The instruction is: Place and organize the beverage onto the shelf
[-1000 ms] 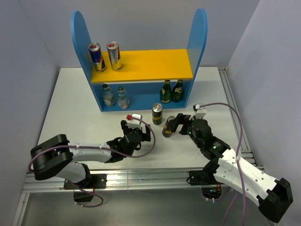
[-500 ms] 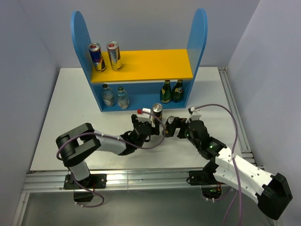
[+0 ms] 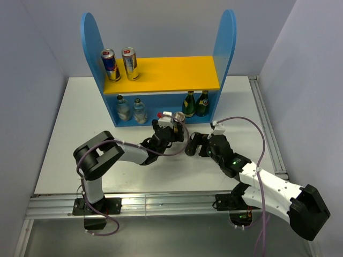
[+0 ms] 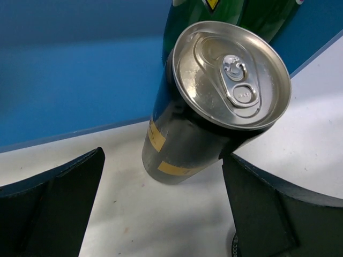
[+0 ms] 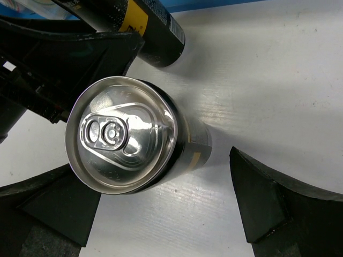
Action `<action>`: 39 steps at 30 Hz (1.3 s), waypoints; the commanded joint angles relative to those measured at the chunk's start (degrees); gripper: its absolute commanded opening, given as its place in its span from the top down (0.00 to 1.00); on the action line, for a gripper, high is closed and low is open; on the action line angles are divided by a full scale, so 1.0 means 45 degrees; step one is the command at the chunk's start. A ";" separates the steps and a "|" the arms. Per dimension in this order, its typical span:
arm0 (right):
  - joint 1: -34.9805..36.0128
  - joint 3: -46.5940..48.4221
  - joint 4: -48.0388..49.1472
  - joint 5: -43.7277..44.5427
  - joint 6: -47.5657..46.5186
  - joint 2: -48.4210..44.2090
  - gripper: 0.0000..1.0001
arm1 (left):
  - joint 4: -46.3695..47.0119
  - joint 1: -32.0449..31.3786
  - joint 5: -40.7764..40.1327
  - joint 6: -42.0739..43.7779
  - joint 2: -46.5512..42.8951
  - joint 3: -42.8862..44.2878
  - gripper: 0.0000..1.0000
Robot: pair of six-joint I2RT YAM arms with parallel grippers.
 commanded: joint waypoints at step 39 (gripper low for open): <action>0.0116 0.0827 0.1844 0.0347 -0.0159 0.2126 0.55 | 0.0763 0.0462 0.0076 0.0335 -0.0375 -0.0480 1.00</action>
